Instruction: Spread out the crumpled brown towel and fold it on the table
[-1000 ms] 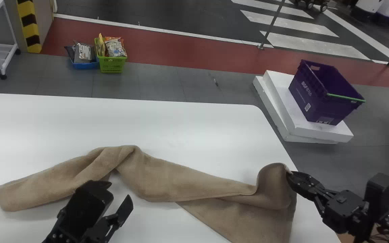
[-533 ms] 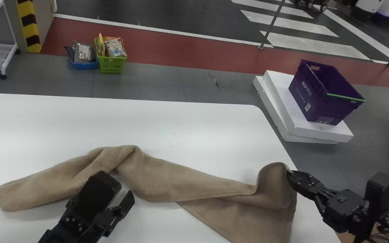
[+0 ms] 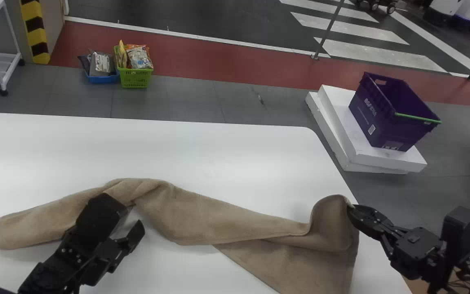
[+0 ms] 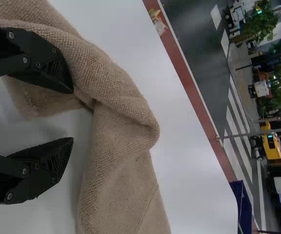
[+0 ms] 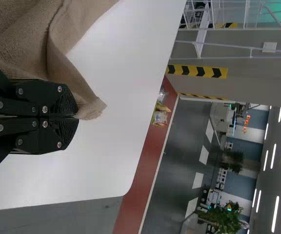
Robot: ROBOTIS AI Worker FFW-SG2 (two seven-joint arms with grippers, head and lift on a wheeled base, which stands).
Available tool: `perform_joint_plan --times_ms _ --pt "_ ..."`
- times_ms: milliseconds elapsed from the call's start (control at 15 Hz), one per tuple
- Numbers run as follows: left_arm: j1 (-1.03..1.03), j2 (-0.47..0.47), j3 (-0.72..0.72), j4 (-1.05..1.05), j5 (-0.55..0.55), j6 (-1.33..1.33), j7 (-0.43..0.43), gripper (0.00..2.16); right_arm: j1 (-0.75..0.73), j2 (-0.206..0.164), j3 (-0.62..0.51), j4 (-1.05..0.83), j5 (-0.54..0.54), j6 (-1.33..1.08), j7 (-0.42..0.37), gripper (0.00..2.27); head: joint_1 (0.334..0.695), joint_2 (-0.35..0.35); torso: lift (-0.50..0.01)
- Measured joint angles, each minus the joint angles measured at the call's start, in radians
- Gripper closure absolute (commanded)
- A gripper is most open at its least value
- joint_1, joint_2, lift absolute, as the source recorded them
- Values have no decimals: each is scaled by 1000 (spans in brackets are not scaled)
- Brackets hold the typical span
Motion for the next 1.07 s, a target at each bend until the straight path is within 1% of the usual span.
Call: perform_joint_plan --times_ms 333,800,867,933,1000,1067 --pt "23 12 37 -12 -8 2 -13 603 -8 0 14 -1 7 3 0 1949 695 -350 -127" --pt "51 31 131 -15 -13 -22 -40 603 -19 0 13 -12 9 23 2 1949 695 -350 -127" --pt "53 35 140 -16 -13 -25 -42 694 -20 0 13 -15 9 28 2 1949 695 -350 -127" --pt "56 37 149 -19 -12 -25 -48 913 -22 0 12 -19 9 32 3 1949 695 -350 -127" --pt "60 39 160 -22 -12 -26 -54 1001 -23 0 11 -22 9 34 3 1949 695 -350 -127" --pt "63 39 168 -26 -12 -26 -56 1285 -24 0 11 -23 9 35 3 1949 695 -350 -127"
